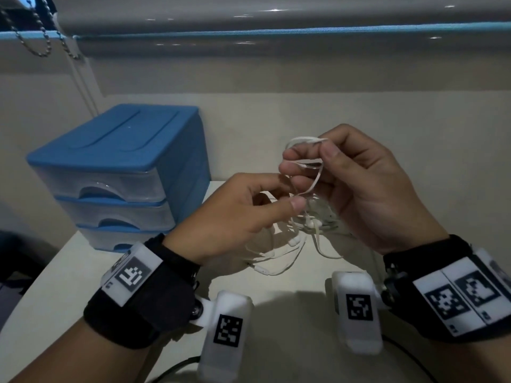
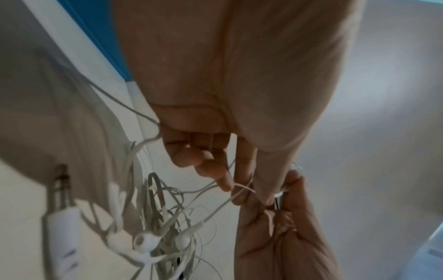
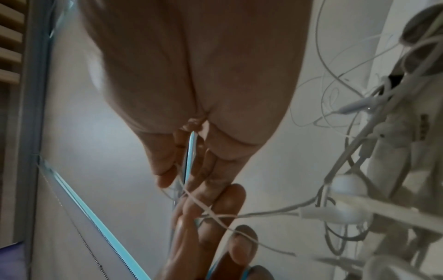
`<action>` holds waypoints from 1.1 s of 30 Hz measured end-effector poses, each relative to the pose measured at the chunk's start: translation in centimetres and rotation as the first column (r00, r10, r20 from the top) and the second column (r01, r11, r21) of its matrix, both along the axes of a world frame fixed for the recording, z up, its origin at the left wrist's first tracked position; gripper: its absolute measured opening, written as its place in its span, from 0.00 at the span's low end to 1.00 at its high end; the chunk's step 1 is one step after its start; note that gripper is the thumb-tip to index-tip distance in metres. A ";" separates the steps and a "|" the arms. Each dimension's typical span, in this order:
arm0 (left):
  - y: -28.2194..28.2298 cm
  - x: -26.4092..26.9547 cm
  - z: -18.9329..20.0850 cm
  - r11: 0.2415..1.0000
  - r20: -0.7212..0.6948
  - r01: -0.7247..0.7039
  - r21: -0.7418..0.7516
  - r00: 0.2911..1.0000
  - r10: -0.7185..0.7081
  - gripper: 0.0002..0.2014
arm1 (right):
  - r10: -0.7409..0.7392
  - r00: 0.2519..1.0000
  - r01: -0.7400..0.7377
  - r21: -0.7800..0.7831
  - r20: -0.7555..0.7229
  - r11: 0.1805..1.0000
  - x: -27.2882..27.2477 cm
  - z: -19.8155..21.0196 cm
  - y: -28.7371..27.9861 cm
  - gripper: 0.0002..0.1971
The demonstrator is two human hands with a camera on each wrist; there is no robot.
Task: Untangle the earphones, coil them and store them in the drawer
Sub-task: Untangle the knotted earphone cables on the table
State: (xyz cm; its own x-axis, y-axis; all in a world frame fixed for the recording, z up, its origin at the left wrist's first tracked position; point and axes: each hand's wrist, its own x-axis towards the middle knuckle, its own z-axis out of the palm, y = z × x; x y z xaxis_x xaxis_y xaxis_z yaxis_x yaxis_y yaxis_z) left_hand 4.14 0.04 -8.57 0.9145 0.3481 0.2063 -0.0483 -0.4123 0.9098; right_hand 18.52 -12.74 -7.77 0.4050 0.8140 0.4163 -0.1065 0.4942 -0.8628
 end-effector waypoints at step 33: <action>1.0 0.0 0.1 0.924 0.196 -0.217 -0.313 0.938 0.287 0.10 | -0.179 0.845 0.449 -0.486 0.504 0.750 2.4 -1.8 0.2 0.16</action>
